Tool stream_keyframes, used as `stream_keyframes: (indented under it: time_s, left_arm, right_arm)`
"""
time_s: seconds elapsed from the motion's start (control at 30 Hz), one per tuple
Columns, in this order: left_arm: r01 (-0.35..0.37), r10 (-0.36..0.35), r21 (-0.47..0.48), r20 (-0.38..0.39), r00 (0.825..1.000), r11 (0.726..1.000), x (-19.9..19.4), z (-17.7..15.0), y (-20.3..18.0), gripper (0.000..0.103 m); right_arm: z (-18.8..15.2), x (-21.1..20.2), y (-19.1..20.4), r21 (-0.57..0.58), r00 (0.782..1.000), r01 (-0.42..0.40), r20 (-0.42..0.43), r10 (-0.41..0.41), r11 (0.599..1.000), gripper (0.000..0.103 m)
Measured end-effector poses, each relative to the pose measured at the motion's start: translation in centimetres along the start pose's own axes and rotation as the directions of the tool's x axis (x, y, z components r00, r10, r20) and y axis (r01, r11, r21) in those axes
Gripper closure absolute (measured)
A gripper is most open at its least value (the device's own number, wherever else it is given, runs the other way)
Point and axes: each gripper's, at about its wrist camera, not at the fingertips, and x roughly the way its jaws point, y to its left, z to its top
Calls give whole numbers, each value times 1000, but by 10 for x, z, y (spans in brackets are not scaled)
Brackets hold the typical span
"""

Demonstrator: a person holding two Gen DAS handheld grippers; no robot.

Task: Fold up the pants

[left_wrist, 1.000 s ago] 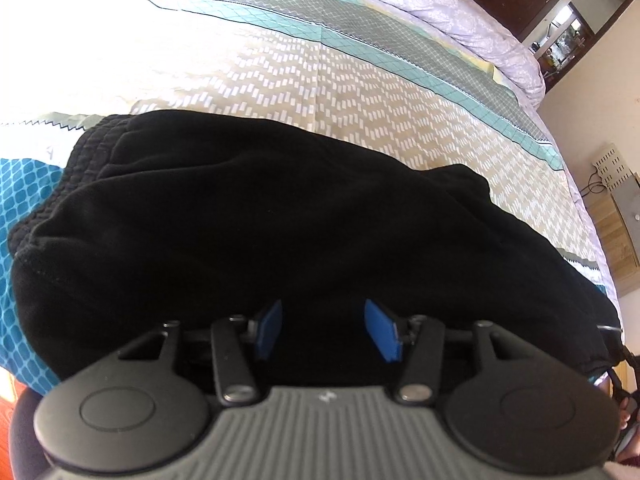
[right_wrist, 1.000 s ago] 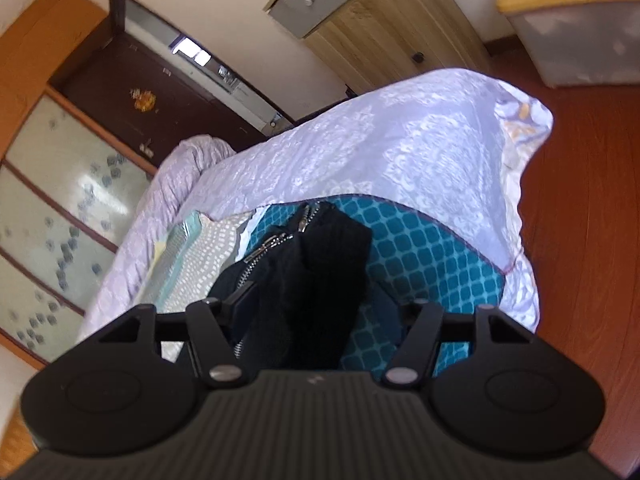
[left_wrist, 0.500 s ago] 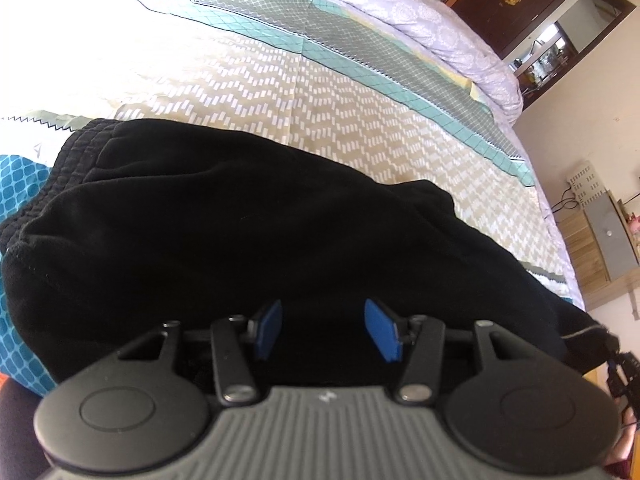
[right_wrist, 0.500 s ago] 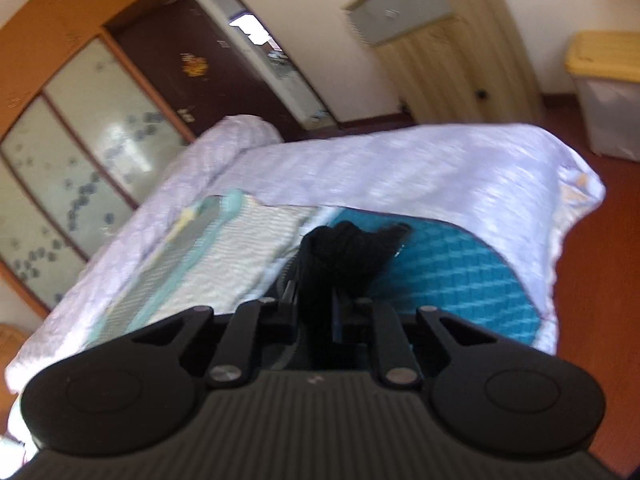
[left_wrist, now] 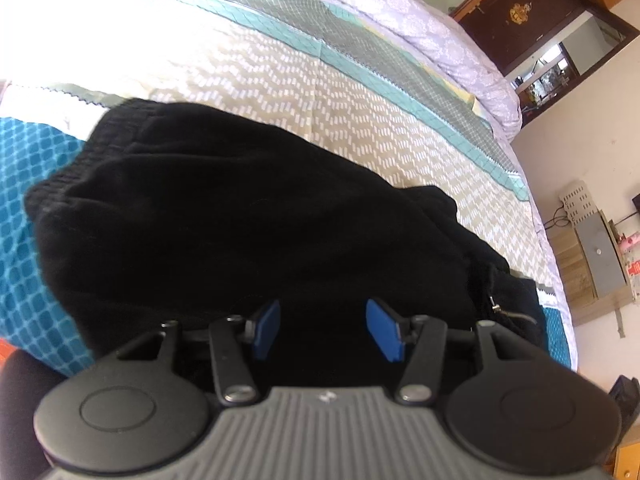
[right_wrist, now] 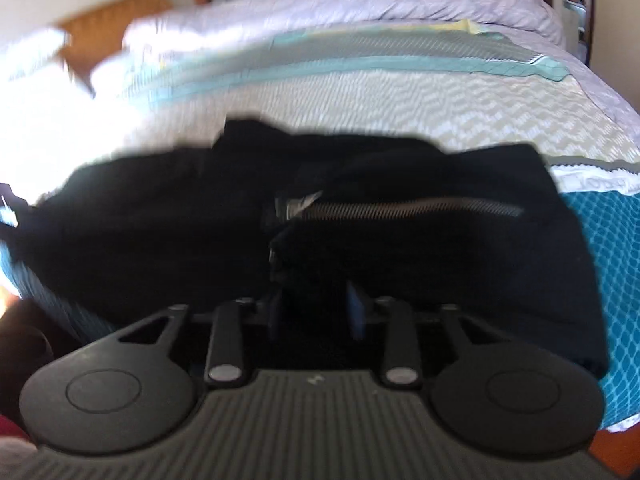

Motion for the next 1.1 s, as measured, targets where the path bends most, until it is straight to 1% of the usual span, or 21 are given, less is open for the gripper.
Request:
stream_keyframes:
  time_s: [0.07, 0.17, 0.23, 0.27, 0.3, 0.33, 0.37, 0.4, 0.47, 0.5, 0.57, 0.6, 0.63, 0.7, 0.77, 0.8, 0.87, 0.93, 1.0, 1.07, 1.1]
  left_arm:
    - [4, -4, -11, 12, 1000, 1000, -5, -1, 7, 50]
    - [12, -11, -42, 17, 1000, 999, -7, -1, 15, 50]
    - [17, -16, -51, 22, 1000, 999, -8, 0, 18, 50]
    - [18, -16, -51, 27, 1000, 999, -9, 0, 19, 50]
    - [17, -15, -51, 33, 999, 999, -11, 0, 19, 50]
    - [17, -15, -52, 38, 999, 999, -13, 1, 20, 50]
    - [16, -14, -54, 45, 999, 998, -16, 1, 22, 50]
    - [16, -13, -57, 53, 999, 998, -19, 2, 23, 50]
    - [10, -5, -66, 78, 997, 998, -29, 2, 30, 50]
    - [6, 1, -74, 93, 996, 997, -34, 1, 34, 50]
    - [-2, 13, -98, 116, 993, 995, -44, 1, 44, 50]
    - [-11, 25, -115, 124, 992, 993, -48, 0, 51, 50]
    - [-23, 41, -133, 132, 990, 991, -51, -1, 57, 50]
    - [-35, 61, -176, 147, 987, 984, -59, -1, 71, 50]
    - [-21, 59, -226, 163, 985, 974, -66, 0, 85, 50]
    - [-8, 53, -252, 172, 984, 968, -69, 0, 93, 49]
    - [8, 48, -288, 187, 981, 958, -74, 0, 104, 43]
    - [18, 42, -313, 184, 982, 950, -73, 2, 114, 38]
    - [40, 21, -348, 171, 985, 937, -68, 3, 123, 32]
    - [69, -1, -384, 173, 985, 921, -65, 0, 134, 13]
    - [84, -13, -402, 177, 984, 912, -62, -1, 137, 11]
  right_arm:
    - [5, -14, 2, -14, 998, -60, 20, 60, 998, 37]
    - [15, -35, -9, 27, 988, -135, 79, 133, 990, 39]
    - [22, -43, -14, 92, 982, -142, 139, 129, 986, 40]
    - [27, -44, -20, 135, 978, -145, 167, 121, 980, 46]
    - [32, -43, -27, 180, 975, -152, 190, 117, 972, 55]
    - [35, -41, -33, 226, 972, -157, 207, 110, 961, 61]
    - [39, -34, -38, 273, 972, -151, 214, 93, 950, 69]
    - [40, -27, -41, 302, 974, -145, 211, 83, 942, 77]
    - [36, -6, -44, 350, 981, -139, 175, 81, 926, 81]
    - [31, 7, -45, 371, 987, -135, 132, 91, 919, 82]
    - [9, 35, -35, 379, 993, -109, 2, 117, 919, 81]
    - [1, 34, -32, 368, 993, -114, 50, 103, 923, 81]
    - [0, 34, -29, 356, 994, -107, 53, 94, 928, 81]
    - [9, 34, -29, 356, 995, -96, 25, 94, 930, 82]
    - [15, 31, -32, 374, 995, -93, 17, 93, 923, 82]
    - [17, 26, -31, 382, 996, -91, 31, 85, 920, 80]
    - [21, 15, -28, 379, 993, -109, 91, 81, 919, 79]
    - [26, 11, -20, 376, 985, -157, 132, 115, 913, 78]
    - [34, 15, -6, 359, 980, -189, 134, 150, 914, 78]
    - [42, 22, 13, 325, 974, -219, 122, 189, 920, 78]
    - [46, 27, 24, 307, 971, -237, 114, 211, 922, 78]
